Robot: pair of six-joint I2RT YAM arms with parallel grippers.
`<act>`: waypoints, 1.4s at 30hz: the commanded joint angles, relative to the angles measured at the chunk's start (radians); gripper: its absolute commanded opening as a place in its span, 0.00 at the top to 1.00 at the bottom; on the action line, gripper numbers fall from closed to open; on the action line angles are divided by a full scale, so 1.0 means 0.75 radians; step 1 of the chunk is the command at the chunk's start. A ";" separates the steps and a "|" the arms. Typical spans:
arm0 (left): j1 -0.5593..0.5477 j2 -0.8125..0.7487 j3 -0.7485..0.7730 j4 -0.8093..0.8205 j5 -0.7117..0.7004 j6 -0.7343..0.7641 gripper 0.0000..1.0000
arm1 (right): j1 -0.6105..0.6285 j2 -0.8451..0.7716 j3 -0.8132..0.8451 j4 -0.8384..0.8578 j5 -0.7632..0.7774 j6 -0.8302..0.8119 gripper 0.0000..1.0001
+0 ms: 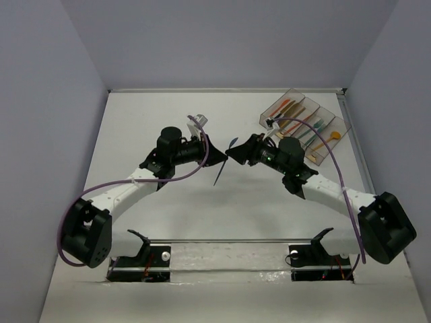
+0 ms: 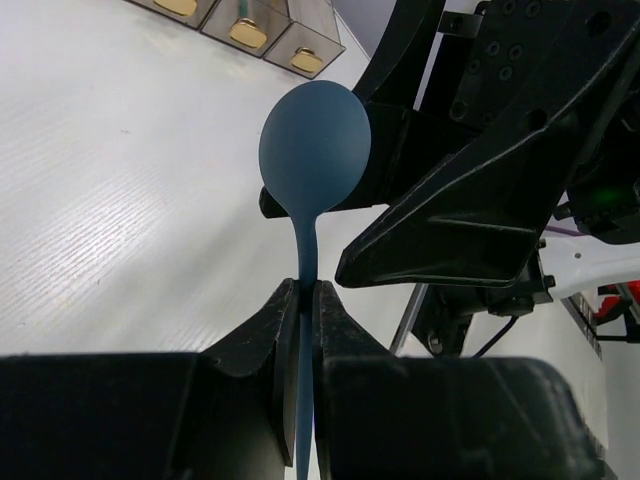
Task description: Sort the eating utensils into containers
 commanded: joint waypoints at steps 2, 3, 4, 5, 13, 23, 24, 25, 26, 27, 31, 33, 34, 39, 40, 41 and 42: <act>-0.032 -0.036 -0.013 0.092 0.039 -0.019 1.00 | 0.014 0.004 -0.014 0.167 0.005 0.027 0.46; -0.032 -0.036 -0.013 0.099 0.041 -0.023 1.00 | 0.014 0.008 -0.016 0.175 0.003 0.033 0.48; -0.032 -0.032 -0.013 0.109 0.039 -0.027 1.00 | 0.014 0.016 -0.020 0.192 -0.005 0.039 0.54; -0.044 -0.032 -0.015 0.117 0.039 -0.033 1.00 | 0.014 0.018 -0.022 0.202 -0.005 0.051 0.57; -0.083 -0.015 0.009 0.152 0.045 -0.054 1.00 | 0.014 -0.008 -0.069 0.253 0.040 0.082 0.92; -0.083 -0.217 -0.001 -0.091 -0.134 0.107 0.44 | 0.014 -0.201 -0.014 -0.123 0.428 -0.083 1.00; -0.083 -0.248 -0.005 -0.112 -0.149 0.118 0.32 | 0.014 -0.215 0.031 -0.174 0.522 -0.110 1.00; -0.095 -0.321 -0.013 -0.159 -0.165 0.130 0.14 | -0.009 -0.237 0.053 -0.265 0.553 -0.159 1.00; -0.095 -0.356 -0.015 -0.185 -0.200 0.140 0.03 | -0.027 -0.248 0.076 -0.305 0.580 -0.180 1.00; -0.095 -0.432 -0.013 -0.250 -0.222 0.171 0.01 | -0.086 -0.260 0.115 -0.390 0.623 -0.204 1.00; -0.095 -0.624 0.011 -0.425 -0.355 0.257 0.01 | -0.380 -0.303 0.192 -0.603 0.666 -0.292 1.00; -0.095 -0.702 0.015 -0.482 -0.445 0.286 0.01 | -0.513 -0.313 0.223 -0.687 0.713 -0.357 1.00; -0.095 -0.779 -0.003 -0.517 -0.520 0.302 0.01 | -0.638 -0.307 0.260 -0.748 0.784 -0.394 1.00; -0.095 -0.993 -0.119 -0.509 -0.672 0.284 0.01 | -0.904 -0.180 0.360 -0.855 0.895 -0.407 1.00; -0.095 -1.029 -0.113 -0.521 -0.679 0.298 0.01 | -0.931 -0.132 0.371 -0.851 0.917 -0.411 1.00; -0.095 -1.044 -0.111 -0.523 -0.683 0.310 0.01 | -0.954 -0.105 0.383 -0.855 0.936 -0.413 1.00; -0.095 -1.072 -0.113 -0.564 -0.687 0.320 0.01 | -0.996 -0.048 0.419 -0.857 0.968 -0.415 1.00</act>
